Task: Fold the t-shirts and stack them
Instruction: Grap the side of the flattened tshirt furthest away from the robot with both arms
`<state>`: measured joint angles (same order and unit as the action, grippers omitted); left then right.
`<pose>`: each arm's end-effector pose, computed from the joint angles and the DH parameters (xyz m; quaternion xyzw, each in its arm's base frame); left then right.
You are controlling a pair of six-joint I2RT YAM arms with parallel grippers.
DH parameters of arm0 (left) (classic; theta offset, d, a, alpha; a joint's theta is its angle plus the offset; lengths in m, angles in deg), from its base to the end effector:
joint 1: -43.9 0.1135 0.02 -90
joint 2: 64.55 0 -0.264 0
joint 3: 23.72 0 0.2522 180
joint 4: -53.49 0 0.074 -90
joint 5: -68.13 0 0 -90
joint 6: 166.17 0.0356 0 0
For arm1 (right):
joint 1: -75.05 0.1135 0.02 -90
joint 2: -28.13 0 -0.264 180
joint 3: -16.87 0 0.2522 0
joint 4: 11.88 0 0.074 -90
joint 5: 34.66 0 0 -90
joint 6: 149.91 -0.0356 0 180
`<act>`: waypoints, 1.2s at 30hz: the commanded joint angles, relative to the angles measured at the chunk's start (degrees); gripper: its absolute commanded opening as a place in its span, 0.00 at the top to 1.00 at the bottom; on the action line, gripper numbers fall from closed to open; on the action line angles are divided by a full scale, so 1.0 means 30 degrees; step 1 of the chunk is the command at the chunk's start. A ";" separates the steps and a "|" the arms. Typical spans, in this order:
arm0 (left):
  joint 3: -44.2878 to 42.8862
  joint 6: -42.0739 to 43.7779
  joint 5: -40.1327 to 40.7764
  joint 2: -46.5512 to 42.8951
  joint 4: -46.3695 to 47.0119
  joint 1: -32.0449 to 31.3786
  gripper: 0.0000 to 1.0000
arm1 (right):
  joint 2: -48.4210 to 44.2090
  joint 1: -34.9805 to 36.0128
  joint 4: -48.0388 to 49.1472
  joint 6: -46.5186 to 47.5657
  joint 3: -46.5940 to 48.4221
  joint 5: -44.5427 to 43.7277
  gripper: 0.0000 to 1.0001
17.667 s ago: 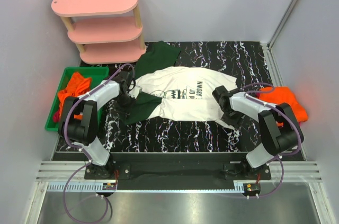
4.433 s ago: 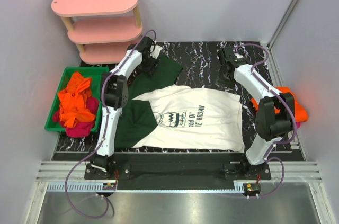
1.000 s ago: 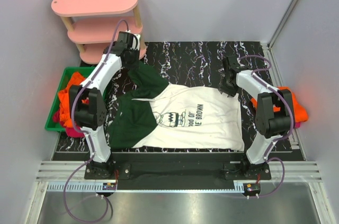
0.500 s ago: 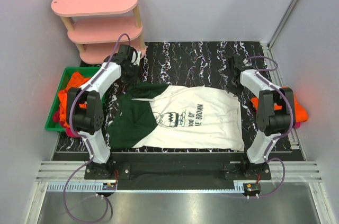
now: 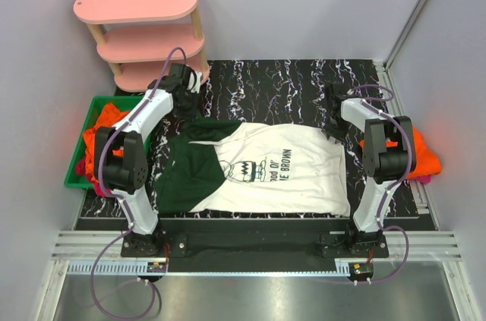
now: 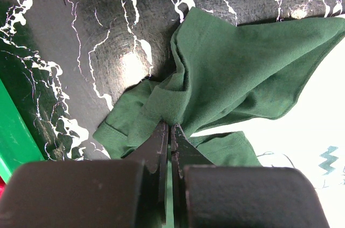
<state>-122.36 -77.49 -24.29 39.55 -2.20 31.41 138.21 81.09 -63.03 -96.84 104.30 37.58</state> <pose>0.3787 -0.0854 0.2496 0.0995 0.9632 -0.0502 0.2448 0.3726 0.0285 0.1607 0.2815 0.9370 -0.0912 0.1855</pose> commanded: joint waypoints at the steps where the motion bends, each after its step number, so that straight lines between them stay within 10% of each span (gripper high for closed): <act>1: 0.0022 0.0206 -0.0337 -0.0801 0.0267 -0.0026 1.00 | 0.0922 -0.0023 0.0070 -0.0201 0.0727 -0.0497 0.61; 5: 0.0110 0.0236 -0.0279 -0.0948 0.0238 -0.0026 1.00 | 0.1041 -0.0022 0.0040 -0.0346 0.0202 -0.0496 1.00; 36: 0.0550 0.0119 -0.0337 -0.0508 0.0237 -0.0377 1.00 | -0.7134 0.1706 -0.0163 0.0239 -0.5719 0.3751 1.00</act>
<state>-120.94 -77.49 -24.88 39.29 -2.38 30.49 117.67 85.11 -62.74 -97.23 87.21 43.94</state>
